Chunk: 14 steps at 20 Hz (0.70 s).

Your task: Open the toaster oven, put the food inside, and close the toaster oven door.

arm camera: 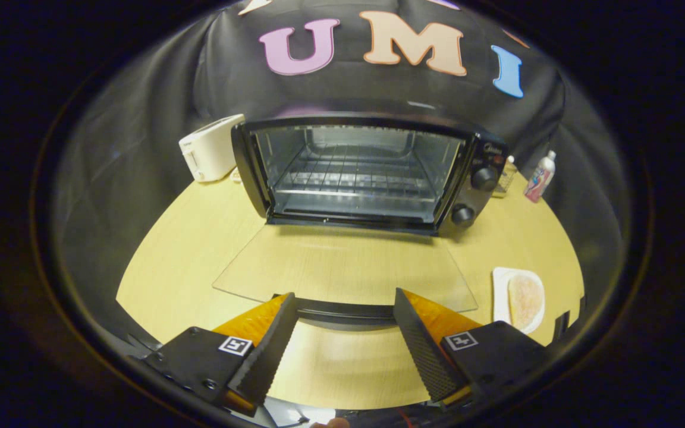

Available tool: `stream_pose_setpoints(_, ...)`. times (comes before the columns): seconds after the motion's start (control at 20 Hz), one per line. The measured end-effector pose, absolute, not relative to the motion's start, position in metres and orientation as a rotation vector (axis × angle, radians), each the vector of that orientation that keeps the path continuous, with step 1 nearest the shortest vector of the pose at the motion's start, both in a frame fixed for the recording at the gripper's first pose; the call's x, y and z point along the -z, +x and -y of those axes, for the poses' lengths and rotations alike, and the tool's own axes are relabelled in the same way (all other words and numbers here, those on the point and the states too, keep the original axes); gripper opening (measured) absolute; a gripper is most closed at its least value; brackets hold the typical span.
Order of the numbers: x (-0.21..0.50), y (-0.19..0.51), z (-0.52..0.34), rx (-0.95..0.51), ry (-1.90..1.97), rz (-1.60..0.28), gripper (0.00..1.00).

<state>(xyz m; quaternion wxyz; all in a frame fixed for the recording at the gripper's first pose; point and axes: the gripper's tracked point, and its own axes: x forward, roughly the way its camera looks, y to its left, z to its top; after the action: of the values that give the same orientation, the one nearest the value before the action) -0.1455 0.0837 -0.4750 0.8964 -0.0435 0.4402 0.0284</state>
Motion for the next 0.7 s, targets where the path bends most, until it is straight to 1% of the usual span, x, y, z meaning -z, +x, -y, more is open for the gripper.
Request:
stream_pose_setpoints(0.4,0.5,-0.152,-0.08,-0.063,-0.103,-0.982,1.0)
stream_pose_setpoints(0.6,0.486,-0.147,-0.074,-0.055,-0.066,-0.954,1.0)
stream_pose_setpoints(0.7,0.472,-0.141,-0.059,-0.022,-0.047,-0.919,0.99)
